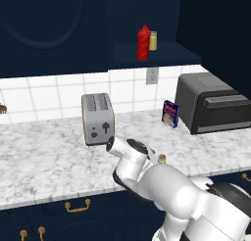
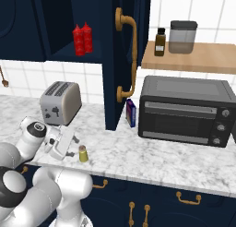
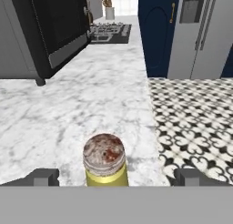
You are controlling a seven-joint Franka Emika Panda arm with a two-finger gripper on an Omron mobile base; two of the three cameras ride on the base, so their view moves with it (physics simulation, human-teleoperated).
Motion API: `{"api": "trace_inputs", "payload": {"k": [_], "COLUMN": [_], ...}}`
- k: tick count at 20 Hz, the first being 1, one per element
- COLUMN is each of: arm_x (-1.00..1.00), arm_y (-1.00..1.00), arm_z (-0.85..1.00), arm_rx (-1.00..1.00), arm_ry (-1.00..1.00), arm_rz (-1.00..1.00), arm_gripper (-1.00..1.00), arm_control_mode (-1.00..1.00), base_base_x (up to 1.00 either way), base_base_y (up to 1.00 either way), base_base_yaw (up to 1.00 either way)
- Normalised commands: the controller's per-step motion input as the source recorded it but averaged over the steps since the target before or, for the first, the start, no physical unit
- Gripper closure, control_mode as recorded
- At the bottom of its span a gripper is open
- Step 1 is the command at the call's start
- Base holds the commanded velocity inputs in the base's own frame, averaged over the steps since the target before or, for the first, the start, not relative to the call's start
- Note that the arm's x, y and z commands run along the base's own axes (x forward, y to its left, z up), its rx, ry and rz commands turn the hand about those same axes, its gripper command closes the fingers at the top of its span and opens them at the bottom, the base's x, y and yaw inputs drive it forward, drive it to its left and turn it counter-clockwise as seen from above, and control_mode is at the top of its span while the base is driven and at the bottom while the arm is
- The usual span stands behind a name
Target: Put the shaker and condiment bottle from the counter next to their counterparts in the cabinet.
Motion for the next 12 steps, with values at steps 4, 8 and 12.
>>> {"api": "trace_inputs", "payload": {"k": [4, 8, 12], "arm_x": [0.00, 0.00, 0.00], "arm_y": [-0.11, -0.09, -0.07], "arm_z": [-0.03, 0.00, 0.00], "arm_rx": [0.03, 0.04, 0.04], "arm_ry": [0.00, 0.01, 0.02], "arm_rz": [-0.07, -0.07, -0.08], "arm_gripper": [-1.00, -1.00, -1.00], "arm_control_mode": [-1.00, -1.00, -1.00], "base_base_x": [0.00, 0.00, 0.00], "base_base_y": [0.00, 0.00, 0.00], "base_base_yaw": [0.00, 0.00, 0.00]}}
